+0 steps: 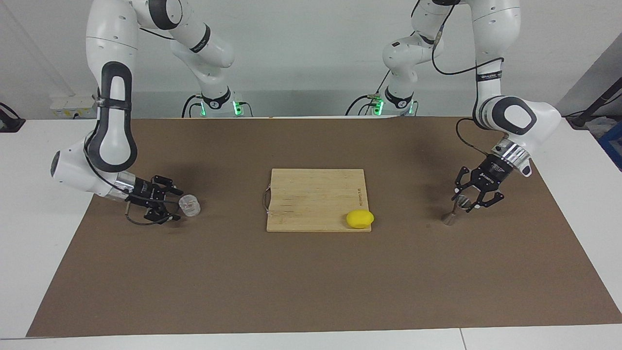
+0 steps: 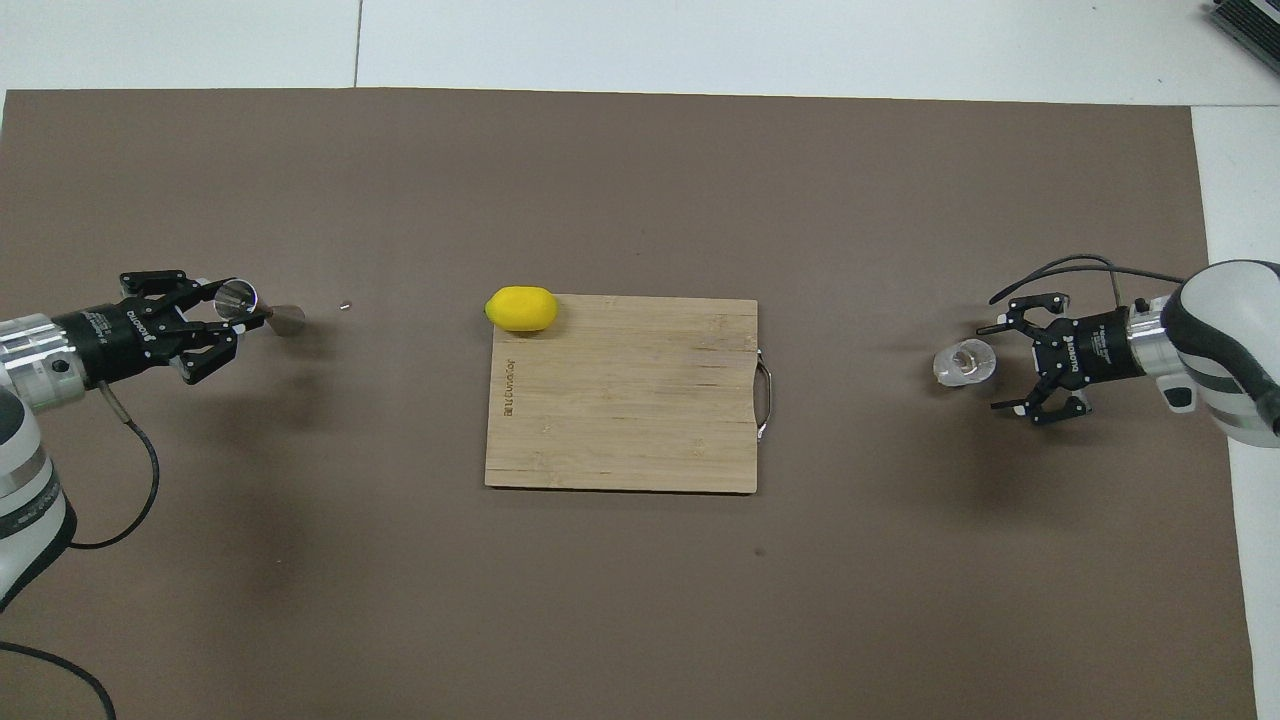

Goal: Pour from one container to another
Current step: 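Carry the metal cup with the left gripper onto the cutting board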

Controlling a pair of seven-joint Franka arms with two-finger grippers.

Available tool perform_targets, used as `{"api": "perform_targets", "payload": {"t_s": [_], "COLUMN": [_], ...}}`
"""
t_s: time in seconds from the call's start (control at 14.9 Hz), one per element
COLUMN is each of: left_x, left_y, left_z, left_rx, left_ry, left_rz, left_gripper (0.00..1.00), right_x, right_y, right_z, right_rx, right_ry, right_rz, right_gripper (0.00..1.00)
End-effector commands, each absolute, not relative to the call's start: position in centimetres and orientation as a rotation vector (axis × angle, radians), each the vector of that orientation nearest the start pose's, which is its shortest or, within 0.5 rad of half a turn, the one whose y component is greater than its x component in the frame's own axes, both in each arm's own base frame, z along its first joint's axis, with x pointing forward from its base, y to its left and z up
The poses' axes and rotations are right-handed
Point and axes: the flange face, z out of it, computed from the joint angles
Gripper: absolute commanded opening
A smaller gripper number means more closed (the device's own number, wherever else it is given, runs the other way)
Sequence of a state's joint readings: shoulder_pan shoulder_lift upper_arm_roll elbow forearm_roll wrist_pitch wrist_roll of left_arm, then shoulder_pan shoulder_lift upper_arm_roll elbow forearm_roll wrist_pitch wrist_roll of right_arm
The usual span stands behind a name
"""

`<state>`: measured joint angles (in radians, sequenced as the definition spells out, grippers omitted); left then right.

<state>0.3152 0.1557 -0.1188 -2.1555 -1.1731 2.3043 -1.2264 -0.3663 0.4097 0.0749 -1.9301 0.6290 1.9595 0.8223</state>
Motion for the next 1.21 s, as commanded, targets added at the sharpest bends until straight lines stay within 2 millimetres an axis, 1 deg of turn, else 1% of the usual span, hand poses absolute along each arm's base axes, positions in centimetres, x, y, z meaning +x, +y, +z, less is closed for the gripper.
{"api": "perform_targets", "payload": {"t_s": [0.0, 0.13, 0.2, 0.34, 0.47, 0.54, 0.61, 0.74, 0.81, 0.88, 1.01, 1.08, 1.14], "left_x": [55.8, 56.2, 56.9, 58.7, 59.5, 59.6, 59.5, 58.9, 58.6, 58.2, 57.1, 56.0, 54.8], "left_y": [10.3, 9.9, 9.4, 7.8, 4.0, 1.5, -1.5, -8.0, -10.8, -13.8, -19.4, -22.9, -25.8], "left_z": [33.7, 34.3, 35.3, 38.3, 40.0, 40.5, 41.1, 42.1, 42.8, 43.4, 43.6, 43.1, 42.6], "left_rx": [0.949, 0.926, 0.945, 0.991, 1.077, 1.124, 1.175, 1.265, 1.279, 1.258, 1.244, 1.257, 1.256], "left_ry": [2.115, 2.091, 2.059, 1.988, 1.910, 1.882, 1.849, 1.789, 1.766, 1.768, 1.768, 1.771, 1.790], "left_rz": [-0.526, -0.550, -0.568, -0.585, -0.656, -0.683, -0.703, -0.741, -0.744, -0.728, -0.713, -0.711, -0.681], "left_gripper": [0.00, 0.00, 0.00, 0.00, 0.00, 0.00, 0.00, 0.00, 0.00, 0.00, 0.00, 0.00, 0.00], "right_x": [56.5, 56.3, 56.3, 56.2, 56.3, 56.4, 56.4, 56.5, 56.5, 56.3, 56.1, 56.1, 56.2], "right_y": [-13.5, -13.5, -13.5, -13.3, -13.2, -13.1, -13.0, -12.6, -12.6, -12.6, -12.4, -12.4, -12.4], "right_z": [25.8, 25.6, 25.6, 25.6, 25.7, 25.7, 25.7, 25.7, 25.7, 25.6, 25.4, 25.4, 25.4], "right_rx": [-1.916, -1.919, -1.927, -1.942, -1.930, -1.923, -1.927, -1.929, -1.926, -1.925, -1.920, -1.919, -1.907], "right_ry": [1.720, 1.716, 1.705, 1.681, 1.681, 1.680, 1.679, 1.677, 1.678, 1.680, 1.687, 1.689, 1.691], "right_rz": [0.690, 0.688, 0.684, 0.686, 0.685, 0.683, 0.682, 0.691, 0.691, 0.693, 0.703, 0.704, 0.700], "right_gripper": [1.00, 1.00, 1.00, 1.00, 1.00, 1.00, 1.00, 1.00, 1.00, 1.00, 1.00, 1.00, 1.00]}}
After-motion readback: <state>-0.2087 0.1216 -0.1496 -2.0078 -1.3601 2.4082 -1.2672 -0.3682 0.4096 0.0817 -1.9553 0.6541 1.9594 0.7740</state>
